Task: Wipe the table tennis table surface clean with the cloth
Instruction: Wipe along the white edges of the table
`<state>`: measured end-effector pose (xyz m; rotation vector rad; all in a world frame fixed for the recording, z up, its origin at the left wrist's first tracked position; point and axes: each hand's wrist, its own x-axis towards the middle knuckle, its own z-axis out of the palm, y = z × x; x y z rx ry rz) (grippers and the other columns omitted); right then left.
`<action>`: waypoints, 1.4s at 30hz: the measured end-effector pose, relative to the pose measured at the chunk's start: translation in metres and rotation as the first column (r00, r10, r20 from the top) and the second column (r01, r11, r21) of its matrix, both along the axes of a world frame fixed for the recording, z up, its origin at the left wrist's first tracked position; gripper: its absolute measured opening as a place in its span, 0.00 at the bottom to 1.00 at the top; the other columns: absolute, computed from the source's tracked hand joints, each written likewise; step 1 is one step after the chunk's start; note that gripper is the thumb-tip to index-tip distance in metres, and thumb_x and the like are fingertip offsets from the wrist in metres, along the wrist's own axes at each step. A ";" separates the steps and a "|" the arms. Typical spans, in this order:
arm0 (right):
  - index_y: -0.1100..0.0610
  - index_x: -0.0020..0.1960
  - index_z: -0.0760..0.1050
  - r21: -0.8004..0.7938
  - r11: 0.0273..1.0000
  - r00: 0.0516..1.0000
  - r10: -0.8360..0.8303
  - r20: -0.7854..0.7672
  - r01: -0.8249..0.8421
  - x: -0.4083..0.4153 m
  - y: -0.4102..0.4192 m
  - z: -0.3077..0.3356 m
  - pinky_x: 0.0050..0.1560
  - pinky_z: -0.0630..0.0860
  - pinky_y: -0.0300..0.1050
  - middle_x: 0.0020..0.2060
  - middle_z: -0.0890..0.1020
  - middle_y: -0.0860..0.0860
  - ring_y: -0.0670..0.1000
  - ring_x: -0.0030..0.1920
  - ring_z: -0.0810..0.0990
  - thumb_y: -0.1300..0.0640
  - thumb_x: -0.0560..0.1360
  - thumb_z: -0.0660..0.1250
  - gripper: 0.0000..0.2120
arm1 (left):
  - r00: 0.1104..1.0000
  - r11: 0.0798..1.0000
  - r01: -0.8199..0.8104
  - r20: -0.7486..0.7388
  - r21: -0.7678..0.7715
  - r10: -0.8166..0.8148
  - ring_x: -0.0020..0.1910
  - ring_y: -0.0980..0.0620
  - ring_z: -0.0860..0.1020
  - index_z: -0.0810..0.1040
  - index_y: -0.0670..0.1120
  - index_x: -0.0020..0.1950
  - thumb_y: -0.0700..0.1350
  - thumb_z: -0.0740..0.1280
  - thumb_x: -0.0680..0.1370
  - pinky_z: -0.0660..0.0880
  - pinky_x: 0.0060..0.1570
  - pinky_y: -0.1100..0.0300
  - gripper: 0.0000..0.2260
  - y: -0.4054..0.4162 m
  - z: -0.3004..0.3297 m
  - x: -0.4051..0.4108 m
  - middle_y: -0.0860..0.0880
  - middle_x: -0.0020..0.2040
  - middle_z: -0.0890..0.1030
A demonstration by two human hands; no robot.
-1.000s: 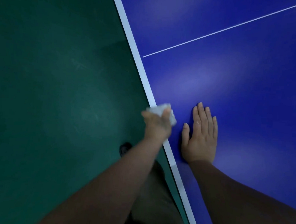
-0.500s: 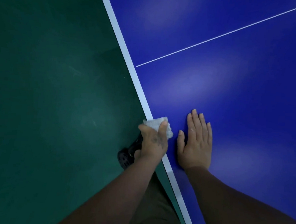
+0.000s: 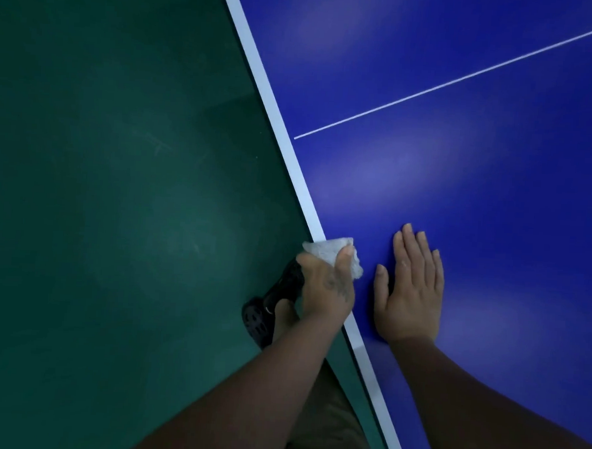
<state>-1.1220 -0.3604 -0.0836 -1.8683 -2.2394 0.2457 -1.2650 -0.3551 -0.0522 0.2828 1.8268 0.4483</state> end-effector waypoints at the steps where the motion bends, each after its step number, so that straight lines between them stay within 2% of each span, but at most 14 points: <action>1: 0.61 0.82 0.65 -0.002 1.000 1.000 -0.005 -0.002 0.005 -0.001 -0.001 0.000 0.83 0.57 0.62 0.83 0.65 0.54 0.55 0.85 0.59 0.52 0.86 0.58 0.27 | 1.000 1.000 0.005 0.011 -0.015 -0.004 0.58 0.41 0.80 0.59 0.46 0.64 0.67 0.61 0.83 0.77 0.60 0.49 0.27 0.002 0.001 0.000 0.41 0.65 0.77; 5: 0.65 0.78 0.71 0.036 0.999 0.998 0.025 -0.059 -0.023 -0.006 0.011 0.004 0.81 0.61 0.66 0.80 0.69 0.57 0.60 0.82 0.66 0.56 0.85 0.61 0.23 | 0.998 0.998 -0.055 0.034 0.000 0.055 0.58 0.44 0.79 0.58 0.45 0.66 0.64 0.62 0.84 0.71 0.53 0.55 0.26 0.047 -0.002 -0.030 0.42 0.67 0.77; 8: 0.65 0.74 0.74 0.073 0.990 0.976 0.135 -0.172 -0.124 -0.036 0.052 0.015 0.82 0.62 0.61 0.78 0.73 0.58 0.59 0.78 0.71 0.60 0.85 0.64 0.19 | 0.998 0.998 -0.058 -0.007 0.007 0.058 0.63 0.41 0.78 0.58 0.42 0.71 0.65 0.61 0.84 0.68 0.53 0.55 0.30 0.083 -0.001 -0.055 0.40 0.72 0.74; 12: 0.63 0.78 0.71 0.086 0.989 0.970 0.135 -0.202 -0.120 -0.094 0.129 0.015 0.84 0.58 0.57 0.80 0.70 0.57 0.57 0.81 0.67 0.60 0.87 0.61 0.20 | 0.996 0.996 -0.085 -0.009 0.037 0.086 0.61 0.43 0.76 0.58 0.41 0.72 0.65 0.61 0.84 0.68 0.54 0.54 0.32 0.122 -0.004 -0.082 0.39 0.73 0.73; 17: 0.61 0.83 0.64 -0.023 0.986 0.984 0.162 -0.076 -0.165 -0.149 0.196 0.002 0.86 0.51 0.55 0.84 0.63 0.53 0.53 0.85 0.58 0.54 0.88 0.53 0.25 | 0.993 0.990 -0.121 0.008 0.072 0.120 0.62 0.43 0.76 0.58 0.41 0.71 0.66 0.63 0.83 0.72 0.58 0.53 0.33 0.165 -0.011 -0.117 0.39 0.71 0.74; 20: 0.59 0.85 0.60 -0.042 0.984 0.984 0.174 -0.035 -0.175 -0.156 0.204 0.002 0.86 0.50 0.56 0.86 0.59 0.51 0.51 0.86 0.53 0.50 0.89 0.53 0.27 | 0.991 0.989 -0.128 -0.015 0.073 0.129 0.58 0.45 0.75 0.58 0.41 0.70 0.66 0.62 0.83 0.70 0.56 0.53 0.32 0.192 -0.009 -0.136 0.40 0.69 0.75; 24: 0.59 0.84 0.63 -0.007 0.987 0.987 0.159 -0.028 -0.160 -0.156 0.203 0.001 0.84 0.55 0.59 0.85 0.62 0.52 0.53 0.86 0.56 0.51 0.88 0.58 0.26 | 0.992 0.990 -0.119 -0.027 0.071 0.121 0.57 0.46 0.74 0.57 0.41 0.72 0.66 0.61 0.84 0.69 0.54 0.54 0.32 0.225 -0.007 -0.159 0.41 0.69 0.74; 31: 0.61 0.82 0.66 0.019 0.987 0.988 0.157 -0.002 -0.157 -0.158 0.205 -0.002 0.84 0.57 0.60 0.83 0.64 0.54 0.55 0.85 0.59 0.53 0.87 0.60 0.26 | 0.992 0.988 -0.108 -0.053 0.110 0.114 0.57 0.46 0.72 0.55 0.38 0.76 0.64 0.61 0.85 0.67 0.57 0.56 0.35 0.281 -0.005 -0.204 0.43 0.63 0.71; 36: 0.60 0.82 0.65 0.018 0.987 0.987 0.159 0.003 -0.159 -0.158 0.206 -0.003 0.84 0.56 0.59 0.84 0.64 0.53 0.55 0.85 0.58 0.52 0.86 0.59 0.27 | 0.988 0.985 -0.150 -0.016 0.084 0.152 0.74 0.42 0.69 0.53 0.37 0.80 0.66 0.60 0.84 0.66 0.72 0.50 0.40 0.314 -0.002 -0.231 0.40 0.76 0.68; 39: 0.60 0.83 0.64 0.003 0.987 0.987 0.160 0.014 -0.160 -0.157 0.205 -0.003 0.84 0.55 0.59 0.84 0.63 0.53 0.54 0.85 0.57 0.51 0.87 0.58 0.27 | 0.979 0.972 -0.204 0.004 0.113 0.205 0.76 0.41 0.68 0.54 0.38 0.82 0.66 0.62 0.83 0.65 0.75 0.49 0.40 0.321 0.003 -0.235 0.40 0.78 0.66; 41: 0.60 0.83 0.65 0.004 0.987 0.987 0.159 0.019 -0.159 -0.156 0.205 -0.003 0.84 0.56 0.60 0.84 0.63 0.53 0.54 0.85 0.57 0.51 0.87 0.58 0.27 | 0.981 0.971 -0.189 -0.026 0.143 0.195 0.72 0.43 0.72 0.57 0.38 0.81 0.63 0.63 0.84 0.69 0.70 0.50 0.38 0.315 0.000 -0.229 0.40 0.75 0.70; 42: 0.60 0.83 0.65 0.006 0.987 0.987 0.160 0.020 -0.160 -0.156 0.205 -0.004 0.84 0.56 0.60 0.84 0.63 0.53 0.54 0.85 0.57 0.51 0.87 0.59 0.27 | 0.983 0.968 -0.171 -0.040 0.184 0.181 0.64 0.46 0.77 0.63 0.37 0.78 0.61 0.64 0.85 0.73 0.62 0.53 0.34 0.304 -0.002 -0.223 0.40 0.67 0.75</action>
